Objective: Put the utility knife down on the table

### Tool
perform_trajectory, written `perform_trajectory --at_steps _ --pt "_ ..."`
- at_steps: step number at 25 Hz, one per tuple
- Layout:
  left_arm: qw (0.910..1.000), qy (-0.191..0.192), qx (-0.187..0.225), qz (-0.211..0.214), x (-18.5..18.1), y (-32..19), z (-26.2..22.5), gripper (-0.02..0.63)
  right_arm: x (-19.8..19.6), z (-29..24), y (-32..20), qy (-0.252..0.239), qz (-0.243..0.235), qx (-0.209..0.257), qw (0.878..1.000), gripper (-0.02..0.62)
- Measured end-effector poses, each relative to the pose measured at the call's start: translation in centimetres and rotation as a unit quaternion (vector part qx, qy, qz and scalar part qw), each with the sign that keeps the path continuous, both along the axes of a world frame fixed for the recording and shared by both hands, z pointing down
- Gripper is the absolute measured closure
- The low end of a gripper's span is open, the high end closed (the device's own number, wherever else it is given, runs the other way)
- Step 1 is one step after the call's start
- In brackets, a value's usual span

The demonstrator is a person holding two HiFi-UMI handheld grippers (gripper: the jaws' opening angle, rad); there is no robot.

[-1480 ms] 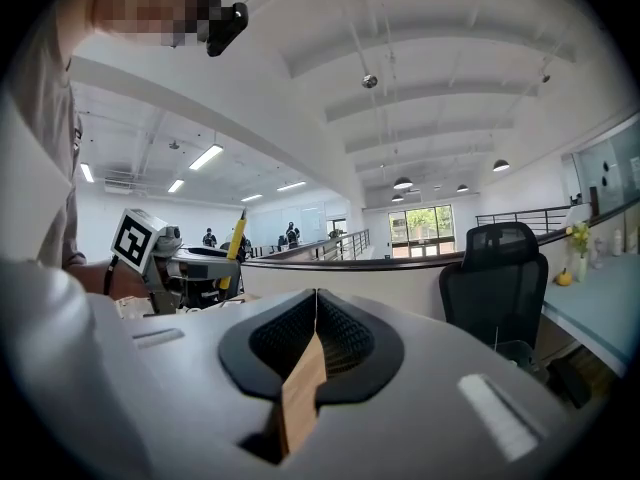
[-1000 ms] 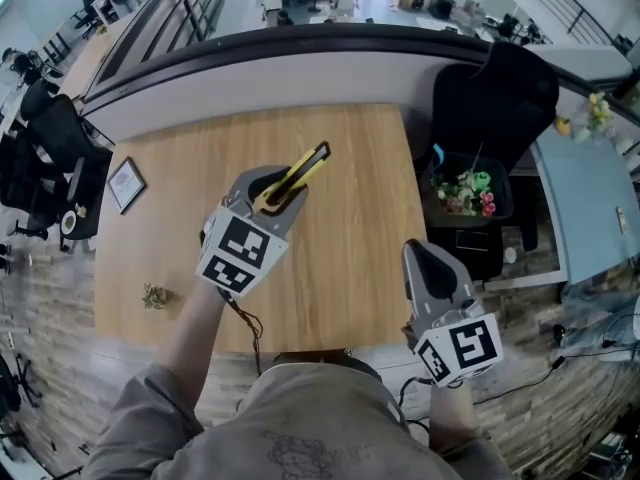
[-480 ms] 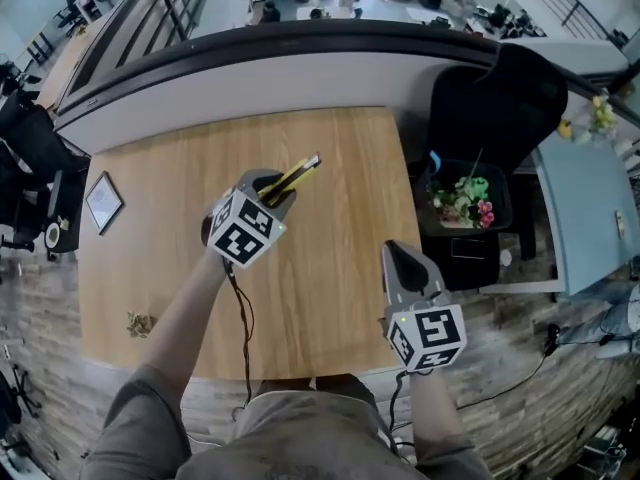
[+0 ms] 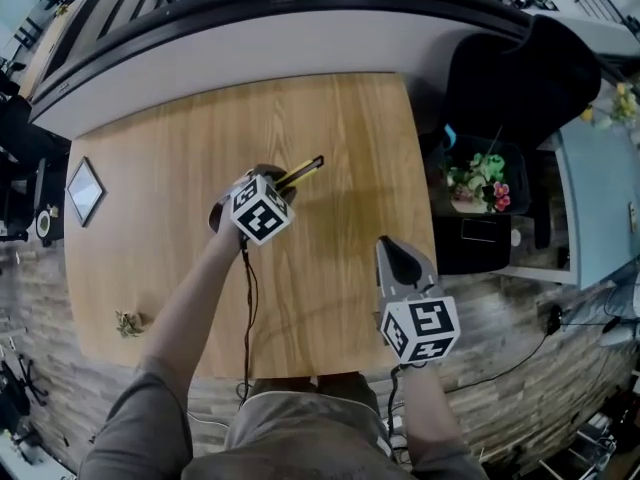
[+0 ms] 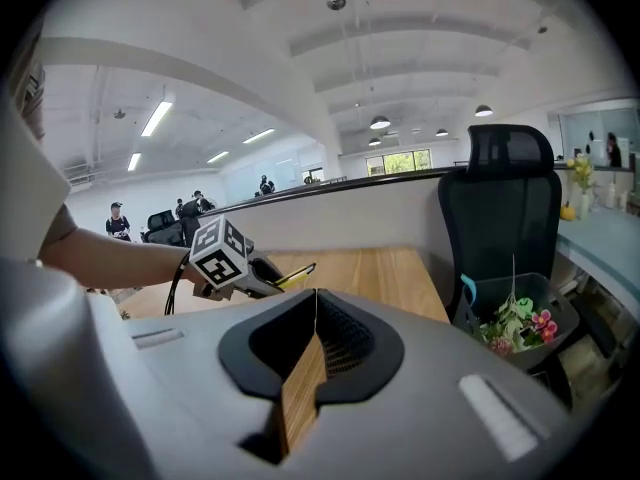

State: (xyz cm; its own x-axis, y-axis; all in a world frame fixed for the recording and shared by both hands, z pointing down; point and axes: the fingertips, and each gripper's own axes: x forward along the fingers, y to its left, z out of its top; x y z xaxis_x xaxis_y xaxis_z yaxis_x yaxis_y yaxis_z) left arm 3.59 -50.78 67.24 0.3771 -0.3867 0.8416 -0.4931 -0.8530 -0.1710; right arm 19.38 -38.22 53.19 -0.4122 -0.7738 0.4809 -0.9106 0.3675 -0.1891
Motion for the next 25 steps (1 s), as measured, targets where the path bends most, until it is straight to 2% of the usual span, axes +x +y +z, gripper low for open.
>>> perform_trajectory --at_steps 4,9,11,16,22,23,24,25 --pt "0.9979 -0.008 -0.063 0.003 0.0 0.9 4.4 0.474 -0.4 2.1 0.6 -0.007 -0.003 -0.025 1.0 0.583" --pt "0.9956 -0.065 -0.062 0.028 -0.7 0.9 6.8 0.474 -0.7 4.1 1.5 -0.011 -0.008 -0.046 0.999 0.583" --pt "0.9944 -0.074 -0.067 0.034 -0.5 1.1 7.3 0.474 -0.5 4.6 1.6 -0.012 -0.006 -0.052 0.999 0.583" --pt "0.9947 -0.064 -0.075 0.03 -0.5 0.8 7.2 0.472 -0.8 5.1 1.9 -0.016 -0.009 -0.058 0.998 0.583" --pt "0.9966 -0.026 -0.075 -0.019 -0.7 -0.4 5.5 0.465 -1.1 4.0 2.2 -0.027 -0.009 -0.052 0.998 0.583" --pt "0.9968 -0.024 -0.072 -0.023 -0.8 -0.2 5.2 0.453 -1.2 3.6 2.2 -0.027 -0.011 -0.048 0.998 0.583" --pt "0.9971 -0.022 -0.067 -0.028 -0.9 0.0 4.7 0.398 -1.4 3.1 2.2 -0.027 -0.014 -0.044 0.999 0.583" --pt "0.9975 -0.016 -0.06 -0.033 -0.9 0.1 3.9 0.396 -1.5 2.5 2.2 -0.027 -0.017 -0.039 0.999 0.583"
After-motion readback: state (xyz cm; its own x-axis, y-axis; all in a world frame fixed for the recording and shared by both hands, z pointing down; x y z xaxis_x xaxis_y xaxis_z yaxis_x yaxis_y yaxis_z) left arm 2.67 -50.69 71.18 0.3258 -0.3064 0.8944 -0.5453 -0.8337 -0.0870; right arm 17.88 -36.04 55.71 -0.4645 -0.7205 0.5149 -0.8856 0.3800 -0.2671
